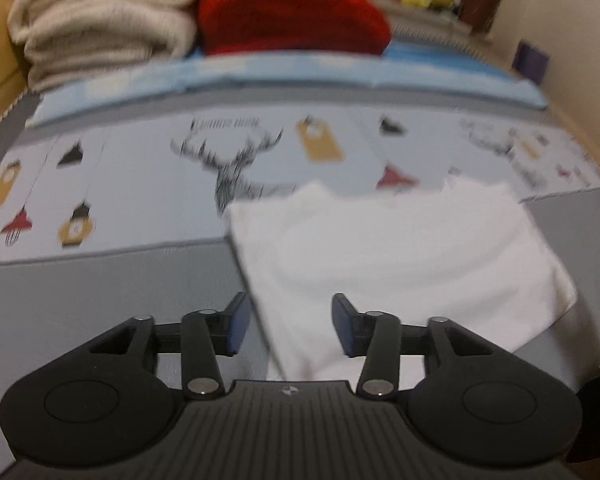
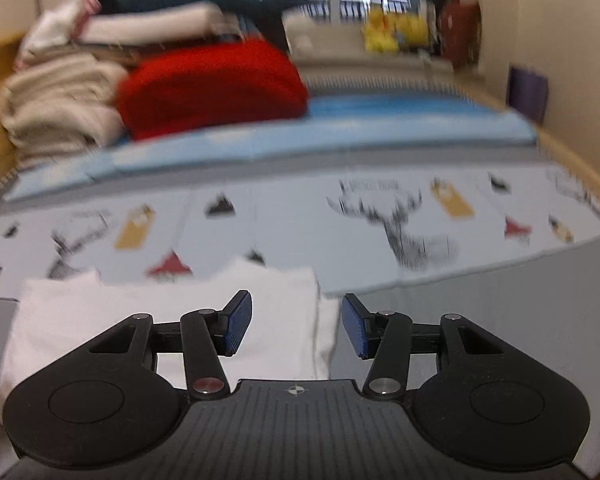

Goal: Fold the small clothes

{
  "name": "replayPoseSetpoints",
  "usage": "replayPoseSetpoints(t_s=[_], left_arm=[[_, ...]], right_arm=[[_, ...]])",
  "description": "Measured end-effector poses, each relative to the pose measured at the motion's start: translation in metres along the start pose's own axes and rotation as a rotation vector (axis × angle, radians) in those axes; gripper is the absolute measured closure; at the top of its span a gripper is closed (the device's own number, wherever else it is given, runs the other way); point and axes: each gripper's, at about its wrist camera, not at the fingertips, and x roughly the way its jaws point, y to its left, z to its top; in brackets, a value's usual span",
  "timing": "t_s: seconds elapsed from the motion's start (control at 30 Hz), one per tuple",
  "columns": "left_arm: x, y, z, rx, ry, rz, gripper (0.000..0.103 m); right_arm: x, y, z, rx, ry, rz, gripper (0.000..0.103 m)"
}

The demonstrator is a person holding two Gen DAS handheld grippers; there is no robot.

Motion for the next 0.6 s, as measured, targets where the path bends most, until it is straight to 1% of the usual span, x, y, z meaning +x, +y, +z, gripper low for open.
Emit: replayPoseSetpoints(t_s=[0.07,0.1,0.13,0.17,0.2,0.23,0.3,0.37,0.4,0.47,0.53,0.6], left_arm=[[0.004,-0.006,-0.007,0.002,-0.045,0.015,0.049],[0.012,-0.007,-0.014,0.01,-0.042,0.027,0.049],[0.023,-0.006,-0.019,0.027,0.011,0.048,0.05],[0.03,-0.005,-0.018,0.038,0.078,0.083,0.052],[0.033,-0.003,-0.017,0.026,0.087,0.112,0.052],[0.034,0.001,-0.015,0.005,0.086,0.119,0.052],[0.038,0.009,-0.01,-0.064,0.084,0.087,0.052],[0.044,0.015,-0.008,-0.13,0.111,0.07,0.05],[0.047,0.016,-0.008,-0.146,0.121,0.073,0.048],[0.054,0.018,-0.007,-0.163,0.132,0.08,0.04],[0.061,0.02,-0.005,-0.181,0.141,0.086,0.035],[0.067,0.025,-0.007,-0.217,0.156,0.08,0.034]], right_arm=[[-0.009,0.002,-0.01,-0.025,-0.048,-0.008,0.051],[-0.011,0.003,-0.019,-0.038,-0.067,-0.027,0.051],[-0.009,0.003,-0.029,-0.058,-0.062,-0.05,0.052],[-0.002,0.004,-0.033,-0.08,-0.011,-0.09,0.053],[0.001,0.004,-0.035,-0.083,-0.001,-0.121,0.053],[0.0,0.003,-0.034,-0.076,-0.018,-0.134,0.053],[0.0,-0.001,-0.035,-0.065,-0.026,-0.125,0.053],[0.007,-0.005,-0.038,-0.077,0.014,-0.14,0.053],[0.009,-0.006,-0.04,-0.078,0.024,-0.148,0.053],[0.01,-0.011,-0.04,-0.05,0.032,-0.148,0.053],[0.014,-0.017,-0.039,-0.021,0.043,-0.146,0.053],[0.015,-0.019,-0.04,-0.008,0.05,-0.149,0.053]])
